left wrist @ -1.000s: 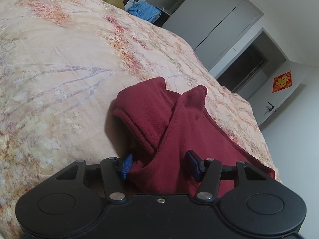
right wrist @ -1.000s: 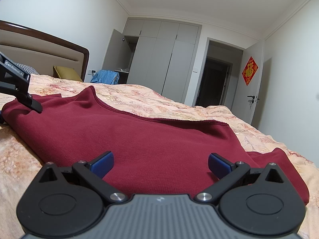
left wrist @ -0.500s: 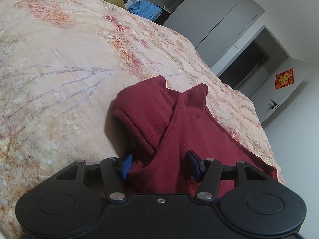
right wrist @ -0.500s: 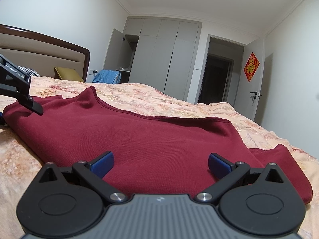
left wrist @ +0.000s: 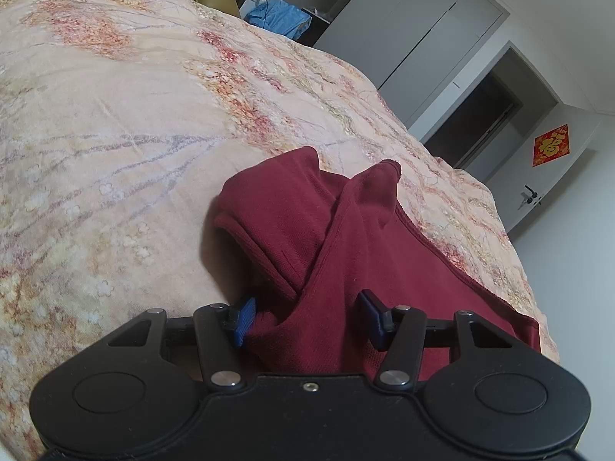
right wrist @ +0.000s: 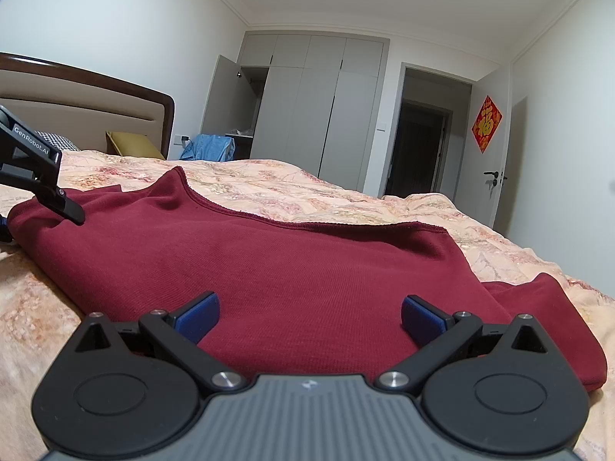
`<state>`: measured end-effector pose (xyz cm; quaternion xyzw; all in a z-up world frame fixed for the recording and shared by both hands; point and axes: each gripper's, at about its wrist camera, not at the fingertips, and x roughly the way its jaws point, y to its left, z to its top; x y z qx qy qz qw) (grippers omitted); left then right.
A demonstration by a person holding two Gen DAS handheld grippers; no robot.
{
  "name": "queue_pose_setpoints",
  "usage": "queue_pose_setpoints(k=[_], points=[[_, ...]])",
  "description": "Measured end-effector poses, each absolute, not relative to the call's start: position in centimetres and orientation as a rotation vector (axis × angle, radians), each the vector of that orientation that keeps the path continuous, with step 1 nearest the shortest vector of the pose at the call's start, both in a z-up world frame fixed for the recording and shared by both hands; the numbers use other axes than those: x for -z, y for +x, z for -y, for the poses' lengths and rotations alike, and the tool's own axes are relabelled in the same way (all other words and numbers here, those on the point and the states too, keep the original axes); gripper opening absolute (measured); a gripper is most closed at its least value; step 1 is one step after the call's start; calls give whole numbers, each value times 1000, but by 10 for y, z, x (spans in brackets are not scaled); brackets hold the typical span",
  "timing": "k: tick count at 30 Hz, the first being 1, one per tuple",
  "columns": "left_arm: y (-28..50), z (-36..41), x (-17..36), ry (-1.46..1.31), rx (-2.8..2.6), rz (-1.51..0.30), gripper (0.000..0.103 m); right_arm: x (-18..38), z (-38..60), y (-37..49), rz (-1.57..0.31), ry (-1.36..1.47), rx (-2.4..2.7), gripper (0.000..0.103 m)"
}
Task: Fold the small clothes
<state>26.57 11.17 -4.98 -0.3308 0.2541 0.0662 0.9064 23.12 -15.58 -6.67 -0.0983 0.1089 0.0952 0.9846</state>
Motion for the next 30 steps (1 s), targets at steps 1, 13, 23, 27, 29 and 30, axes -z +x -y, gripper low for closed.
queue_pose_setpoints(k=[1,13,23,27,29,30], points=[[266,-112,50,-683,-136,-525,57,67,155,231,-219,-197,-192,103],[266,-109,47,-662,-144,-525,47,67,156,232,-221,-194,-194,103],[272,-87,12,-514,-83,-489,21,63,162,234,-256,-150,-221,103],[279,-68,-18,-410,-21,-451,20,54,178,235,-315,-52,-269,103],[283,-51,-35,-344,23,-432,20,47,188,229,-325,-22,-270,103],[286,-41,-43,-313,50,-424,20,43,194,224,-324,-14,-268,103]])
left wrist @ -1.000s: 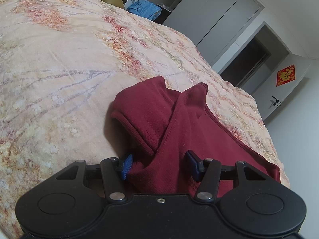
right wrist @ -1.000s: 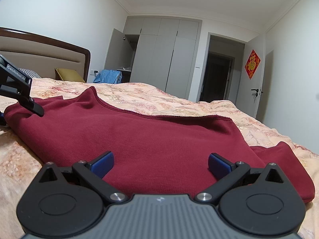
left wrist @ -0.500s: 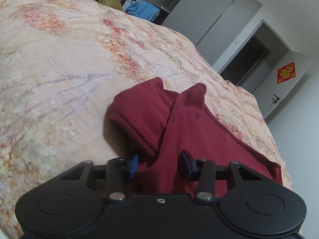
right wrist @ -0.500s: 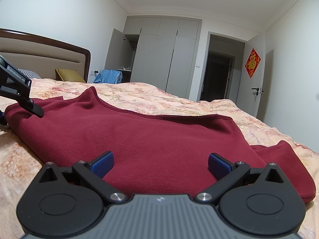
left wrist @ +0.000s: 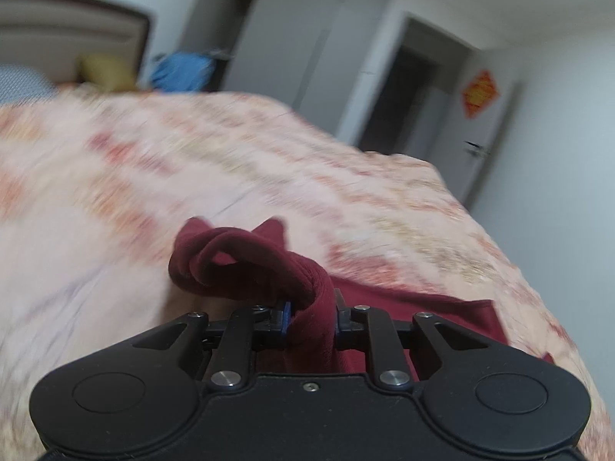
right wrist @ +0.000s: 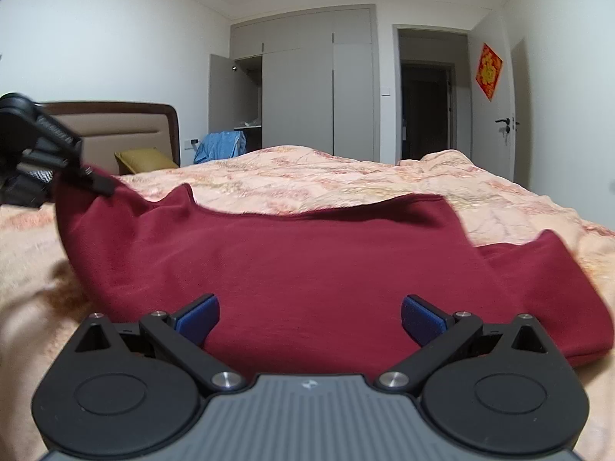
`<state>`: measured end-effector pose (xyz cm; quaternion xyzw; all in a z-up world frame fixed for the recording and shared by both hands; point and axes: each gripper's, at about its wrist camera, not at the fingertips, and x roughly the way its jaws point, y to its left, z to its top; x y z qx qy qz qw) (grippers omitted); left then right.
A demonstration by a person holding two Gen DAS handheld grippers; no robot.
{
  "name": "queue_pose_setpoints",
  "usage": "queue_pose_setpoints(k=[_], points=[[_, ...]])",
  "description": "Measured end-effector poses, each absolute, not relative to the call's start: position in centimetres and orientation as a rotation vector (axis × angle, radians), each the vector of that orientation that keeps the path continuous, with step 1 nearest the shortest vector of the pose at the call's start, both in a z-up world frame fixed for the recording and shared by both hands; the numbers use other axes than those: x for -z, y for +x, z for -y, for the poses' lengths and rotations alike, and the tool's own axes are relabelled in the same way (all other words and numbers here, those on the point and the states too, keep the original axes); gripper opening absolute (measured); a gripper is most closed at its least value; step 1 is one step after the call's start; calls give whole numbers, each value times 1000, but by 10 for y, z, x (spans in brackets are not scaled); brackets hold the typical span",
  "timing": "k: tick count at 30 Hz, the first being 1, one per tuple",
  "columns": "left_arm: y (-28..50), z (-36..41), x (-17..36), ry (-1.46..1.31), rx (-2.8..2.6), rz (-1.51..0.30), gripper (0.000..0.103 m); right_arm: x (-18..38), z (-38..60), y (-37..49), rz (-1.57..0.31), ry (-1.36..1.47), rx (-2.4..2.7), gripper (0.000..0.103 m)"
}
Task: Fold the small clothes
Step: 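Grasp the sweater fold with the left gripper and lift it toward the right gripper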
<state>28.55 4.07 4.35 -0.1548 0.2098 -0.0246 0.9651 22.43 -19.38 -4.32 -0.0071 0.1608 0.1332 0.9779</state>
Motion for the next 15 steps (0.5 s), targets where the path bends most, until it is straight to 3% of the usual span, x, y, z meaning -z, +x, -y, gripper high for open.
queue_pose_setpoints(k=[8,15], points=[[294,64,-80,-140,317,-407,19,12,247,174,-306,43,-171,103],[287,138,-54,-49,520,-504,21,9,286,136,-351,79,-46,103]])
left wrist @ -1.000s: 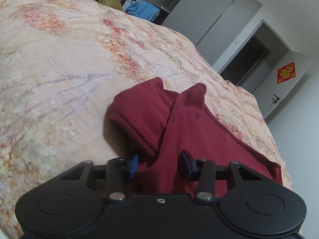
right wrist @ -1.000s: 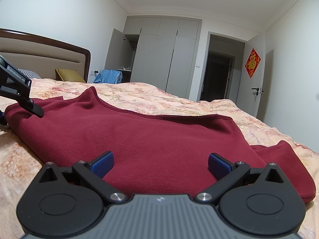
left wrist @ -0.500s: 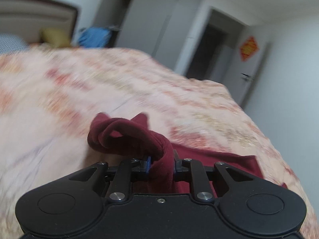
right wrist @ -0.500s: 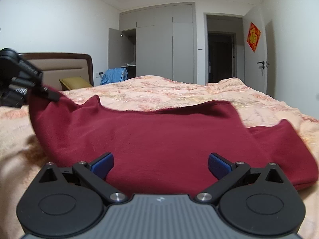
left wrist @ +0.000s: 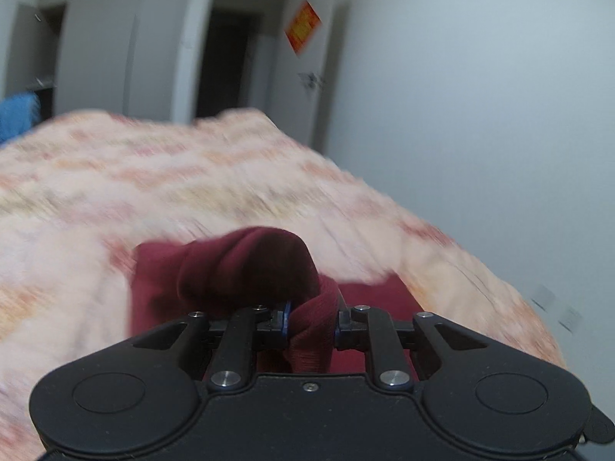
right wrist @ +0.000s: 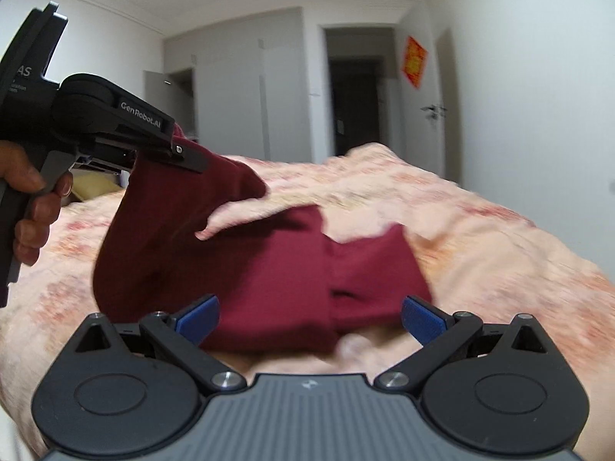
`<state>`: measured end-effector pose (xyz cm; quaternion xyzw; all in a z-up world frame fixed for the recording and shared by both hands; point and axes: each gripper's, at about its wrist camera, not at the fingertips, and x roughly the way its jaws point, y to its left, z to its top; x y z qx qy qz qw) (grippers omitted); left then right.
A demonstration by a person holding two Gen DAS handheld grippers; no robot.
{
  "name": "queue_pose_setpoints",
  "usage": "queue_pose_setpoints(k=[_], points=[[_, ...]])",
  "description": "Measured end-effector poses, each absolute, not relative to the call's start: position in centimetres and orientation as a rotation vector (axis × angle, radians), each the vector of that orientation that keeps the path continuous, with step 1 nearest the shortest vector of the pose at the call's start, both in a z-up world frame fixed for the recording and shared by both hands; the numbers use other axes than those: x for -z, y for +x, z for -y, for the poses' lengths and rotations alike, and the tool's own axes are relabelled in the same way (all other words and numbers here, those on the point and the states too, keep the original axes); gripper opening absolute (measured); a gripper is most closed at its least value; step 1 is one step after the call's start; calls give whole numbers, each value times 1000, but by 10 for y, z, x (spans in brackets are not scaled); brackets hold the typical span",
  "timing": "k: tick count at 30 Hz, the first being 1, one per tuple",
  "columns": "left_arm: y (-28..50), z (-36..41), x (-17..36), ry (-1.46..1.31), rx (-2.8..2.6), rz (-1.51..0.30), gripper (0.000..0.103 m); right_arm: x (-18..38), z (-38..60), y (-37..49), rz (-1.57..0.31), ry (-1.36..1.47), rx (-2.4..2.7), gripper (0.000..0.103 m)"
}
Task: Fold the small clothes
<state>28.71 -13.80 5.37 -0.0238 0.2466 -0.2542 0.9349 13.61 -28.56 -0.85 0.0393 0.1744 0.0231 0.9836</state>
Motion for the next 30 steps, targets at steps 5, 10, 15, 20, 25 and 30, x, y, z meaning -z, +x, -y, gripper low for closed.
queue_pose_setpoints(k=[5,10,15,20,25,30], points=[[289,137,-29,-117,565,-584,31,17,308,115,-353,114,42,103],[284,123,-24,-211,613,-595,55,25,322,110,-387,150,84,103],[274,110,-30,-274,621,-592,80,27,319,115,-401,150,91,103],[259,90,-40,-400,583,-555,102,29,314,119,-413,134,86,103],[248,73,-51,-437,560,-537,102,26,304,121,-401,100,51,103],[243,46,-55,-422,359,-512,102,17,292,129,-373,75,-20,103]])
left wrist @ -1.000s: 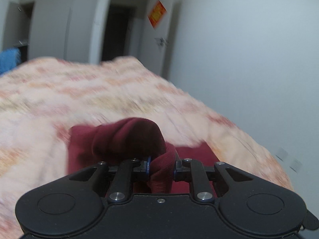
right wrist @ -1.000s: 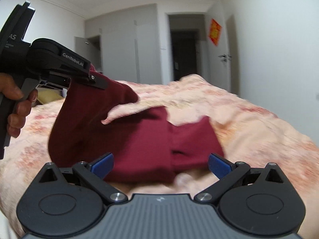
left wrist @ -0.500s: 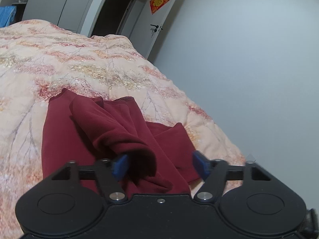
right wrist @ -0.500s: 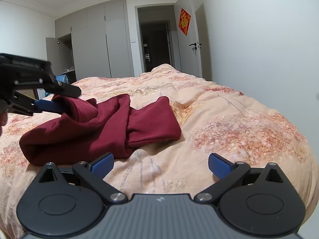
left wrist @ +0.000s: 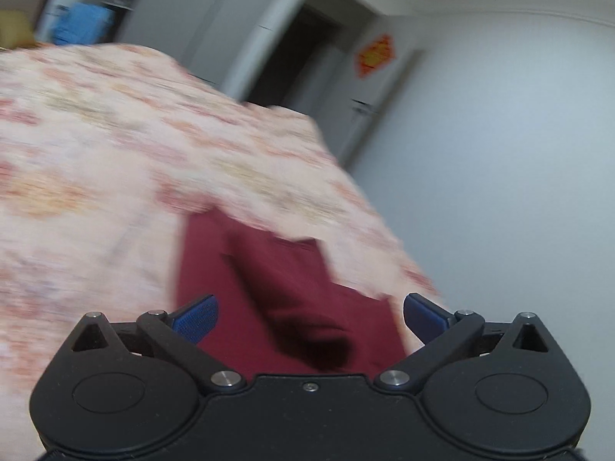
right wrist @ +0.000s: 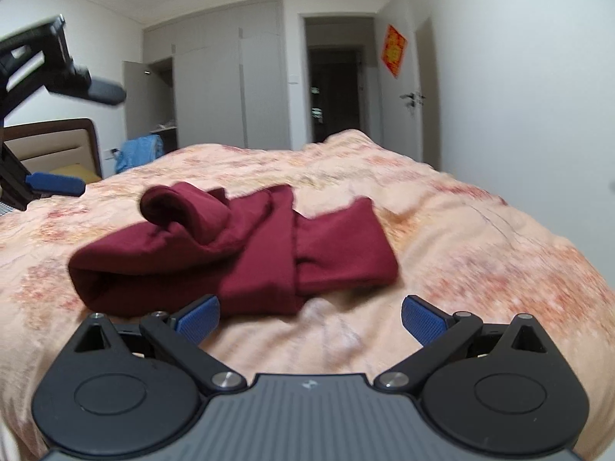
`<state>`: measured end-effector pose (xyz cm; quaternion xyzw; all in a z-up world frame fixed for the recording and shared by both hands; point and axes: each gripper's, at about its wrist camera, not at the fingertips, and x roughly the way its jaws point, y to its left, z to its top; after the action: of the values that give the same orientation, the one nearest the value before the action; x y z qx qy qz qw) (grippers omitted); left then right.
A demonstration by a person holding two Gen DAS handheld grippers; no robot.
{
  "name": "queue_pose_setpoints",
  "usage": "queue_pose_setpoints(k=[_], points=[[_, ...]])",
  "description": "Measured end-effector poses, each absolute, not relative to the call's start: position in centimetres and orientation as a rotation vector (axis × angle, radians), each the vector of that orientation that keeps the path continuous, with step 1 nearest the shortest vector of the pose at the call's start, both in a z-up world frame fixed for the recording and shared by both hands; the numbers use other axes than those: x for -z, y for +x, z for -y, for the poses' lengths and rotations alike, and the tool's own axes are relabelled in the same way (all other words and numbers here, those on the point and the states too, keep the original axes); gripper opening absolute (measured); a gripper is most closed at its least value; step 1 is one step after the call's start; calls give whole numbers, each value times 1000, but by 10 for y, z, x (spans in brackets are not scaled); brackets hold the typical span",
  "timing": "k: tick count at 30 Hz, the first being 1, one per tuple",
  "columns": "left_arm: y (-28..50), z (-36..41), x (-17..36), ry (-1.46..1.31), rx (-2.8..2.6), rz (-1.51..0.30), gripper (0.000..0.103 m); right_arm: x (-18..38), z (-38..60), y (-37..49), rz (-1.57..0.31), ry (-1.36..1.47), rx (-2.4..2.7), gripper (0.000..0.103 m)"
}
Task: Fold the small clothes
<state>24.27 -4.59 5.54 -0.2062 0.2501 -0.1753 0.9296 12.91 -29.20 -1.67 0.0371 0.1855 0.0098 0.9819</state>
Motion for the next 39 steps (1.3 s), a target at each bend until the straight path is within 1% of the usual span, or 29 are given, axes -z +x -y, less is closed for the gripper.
queue_pose_setpoints(k=[2,5,11,16,18,20,21,22,24,25,26,27,29,32,35,39], points=[[245,31,-52,-427,244,-510,102,12,284,132,-358,58,-62,103],[253,7,-40,-456,68,-555,102,3,266,142,-344,-1,-127,103],[265,-32,-8,-537,-53,-664,102,-16,227,171,-298,-131,-205,103],[268,-34,9,-523,-74,-705,102,-25,207,199,-271,-134,-260,103],[268,-31,13,-516,-66,-712,102,-26,201,211,-272,-128,-264,101],[269,-25,16,-496,-46,-709,102,-25,197,221,-283,-113,-293,87],[270,-21,17,-483,-30,-706,102,-24,195,227,-290,-104,-307,83],[271,-17,19,-471,-12,-705,102,-23,195,230,-296,-97,-314,77],[274,-9,23,-453,25,-721,102,-21,195,237,-303,-87,-311,61],[274,-5,25,-450,41,-725,102,-20,196,239,-308,-78,-315,43],[274,-2,26,-447,41,-721,102,-20,199,240,-312,-61,-318,31],[275,0,26,-443,34,-715,102,-19,204,239,-311,-38,-312,23],[277,2,26,-436,40,-714,102,-21,219,236,-300,10,-294,18],[280,7,26,-440,68,-717,102,-25,251,231,-286,101,-231,14],[280,17,25,-427,134,-713,102,-27,293,229,-284,217,-160,13],[280,36,28,-392,183,-723,102,-12,333,234,-333,318,-102,13]])
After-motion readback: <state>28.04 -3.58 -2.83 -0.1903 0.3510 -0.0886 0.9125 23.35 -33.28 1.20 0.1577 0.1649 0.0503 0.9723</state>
